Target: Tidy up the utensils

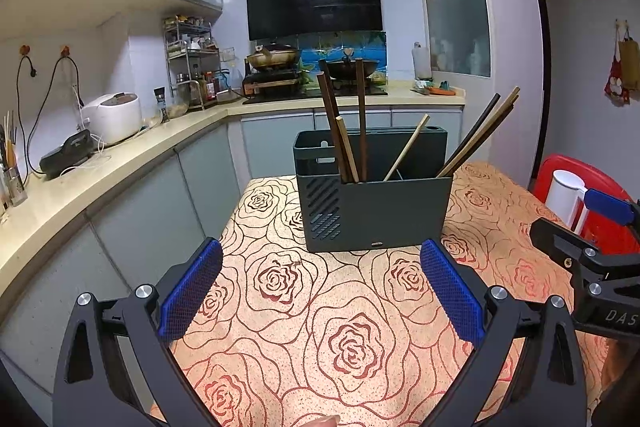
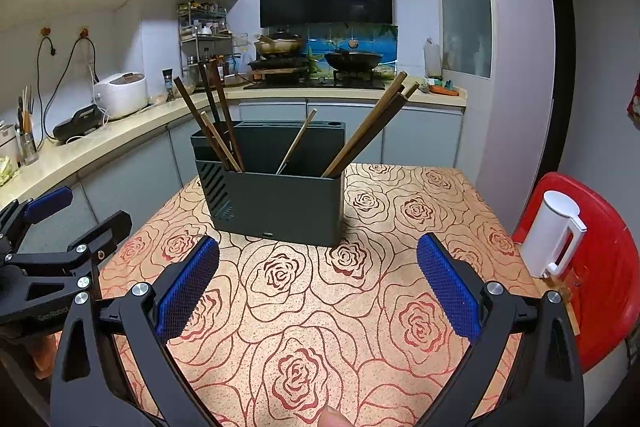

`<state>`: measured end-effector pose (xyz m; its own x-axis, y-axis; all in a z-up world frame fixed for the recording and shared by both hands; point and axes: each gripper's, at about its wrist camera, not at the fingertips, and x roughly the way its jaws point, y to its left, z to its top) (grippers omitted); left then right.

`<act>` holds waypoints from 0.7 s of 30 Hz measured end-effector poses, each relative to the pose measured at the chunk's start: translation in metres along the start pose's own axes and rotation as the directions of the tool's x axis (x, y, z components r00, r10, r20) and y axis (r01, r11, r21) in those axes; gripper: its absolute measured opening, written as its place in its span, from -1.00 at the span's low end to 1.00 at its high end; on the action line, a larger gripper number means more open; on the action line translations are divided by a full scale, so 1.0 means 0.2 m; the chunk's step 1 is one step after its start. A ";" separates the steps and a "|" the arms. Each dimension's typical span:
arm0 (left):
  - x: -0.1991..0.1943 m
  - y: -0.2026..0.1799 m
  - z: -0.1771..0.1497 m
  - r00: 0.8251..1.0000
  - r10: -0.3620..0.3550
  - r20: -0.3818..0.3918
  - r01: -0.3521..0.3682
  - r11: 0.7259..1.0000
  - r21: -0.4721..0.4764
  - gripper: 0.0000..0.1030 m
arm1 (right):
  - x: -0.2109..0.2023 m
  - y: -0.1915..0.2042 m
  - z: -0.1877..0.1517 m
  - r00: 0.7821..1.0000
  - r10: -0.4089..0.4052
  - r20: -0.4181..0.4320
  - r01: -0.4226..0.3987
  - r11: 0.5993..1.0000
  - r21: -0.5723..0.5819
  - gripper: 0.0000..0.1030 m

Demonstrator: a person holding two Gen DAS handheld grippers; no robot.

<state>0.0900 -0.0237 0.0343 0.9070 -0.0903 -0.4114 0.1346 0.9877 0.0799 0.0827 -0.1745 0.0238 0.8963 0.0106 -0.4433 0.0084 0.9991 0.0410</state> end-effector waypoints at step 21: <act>0.02 0.01 -0.01 1.000 0.002 -0.019 -0.003 1.000 -0.013 0.86 | 0.00 0.01 0.00 1.000 0.002 -0.009 -0.002 1.000 0.004 0.87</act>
<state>0.0921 -0.0226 0.0309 0.8994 -0.0856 -0.4288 0.1270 0.9895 0.0689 0.0833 -0.1729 0.0233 0.8923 0.0132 -0.4512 0.0081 0.9989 0.0452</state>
